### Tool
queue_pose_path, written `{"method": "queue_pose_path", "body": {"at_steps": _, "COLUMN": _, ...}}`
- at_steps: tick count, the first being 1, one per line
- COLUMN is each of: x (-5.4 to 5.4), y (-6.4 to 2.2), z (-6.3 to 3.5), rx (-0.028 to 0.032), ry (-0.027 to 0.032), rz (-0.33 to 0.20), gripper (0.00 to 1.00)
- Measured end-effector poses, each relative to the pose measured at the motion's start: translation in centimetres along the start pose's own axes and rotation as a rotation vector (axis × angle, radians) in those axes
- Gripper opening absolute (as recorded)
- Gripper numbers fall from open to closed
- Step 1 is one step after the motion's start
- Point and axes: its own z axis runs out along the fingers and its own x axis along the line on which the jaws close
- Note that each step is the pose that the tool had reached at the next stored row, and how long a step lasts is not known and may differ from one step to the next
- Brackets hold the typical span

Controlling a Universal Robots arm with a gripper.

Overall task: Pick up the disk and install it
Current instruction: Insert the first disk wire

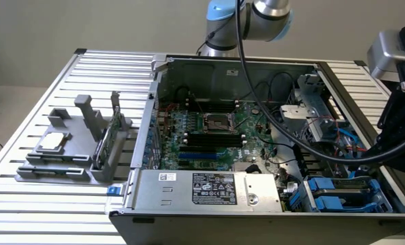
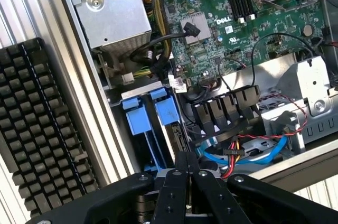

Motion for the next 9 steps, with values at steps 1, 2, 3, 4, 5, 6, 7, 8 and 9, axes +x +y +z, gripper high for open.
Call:
{"method": "queue_pose_path", "body": {"at_steps": 1, "x": 0.0, "y": 0.0, "z": 0.0, "rx": -0.0042, "ry": 0.0019, "rz": 0.009, "gripper": 0.11}}
{"method": "queue_pose_path", "body": {"at_steps": 2, "x": 0.0, "y": 0.0, "z": 0.0, "rx": -0.0085, "ry": 0.0039, "rz": 0.019, "gripper": 0.11}}
{"method": "queue_pose_path", "body": {"at_steps": 3, "x": 0.01, "y": 0.0, "z": 0.0, "rx": -0.0124, "ry": 0.0057, "rz": 0.028, "gripper": 0.11}}
{"method": "queue_pose_path", "body": {"at_steps": 4, "x": 0.0, "y": 0.01, "z": 0.0, "rx": -0.0161, "ry": 0.0074, "rz": 0.038, "gripper": 0.11}}
{"method": "queue_pose_path", "body": {"at_steps": 5, "x": 0.01, "y": 0.01, "z": 0.01, "rx": -0.0193, "ry": 0.0091, "rz": 0.048, "gripper": 0.11}}
{"method": "queue_pose_path", "body": {"at_steps": 6, "x": 0.01, "y": 0.01, "z": 0.01, "rx": -0.0219, "ry": 0.0105, "rz": 0.059, "gripper": 0.11}}
{"method": "queue_pose_path", "body": {"at_steps": 7, "x": 0.01, "y": 0.0, "z": 0.02, "rx": -0.0243, "ry": 0.012, "rz": 0.07, "gripper": 0.11}}
{"method": "queue_pose_path", "body": {"at_steps": 8, "x": 0.01, "y": 0.0, "z": 0.03, "rx": -0.0262, "ry": 0.0131, "rz": 0.081, "gripper": 0.11}}
{"method": "queue_pose_path", "body": {"at_steps": 9, "x": 0.01, "y": 0.01, "z": 0.06, "rx": -0.0281, "ry": 0.0141, "rz": 0.094, "gripper": 0.11}}
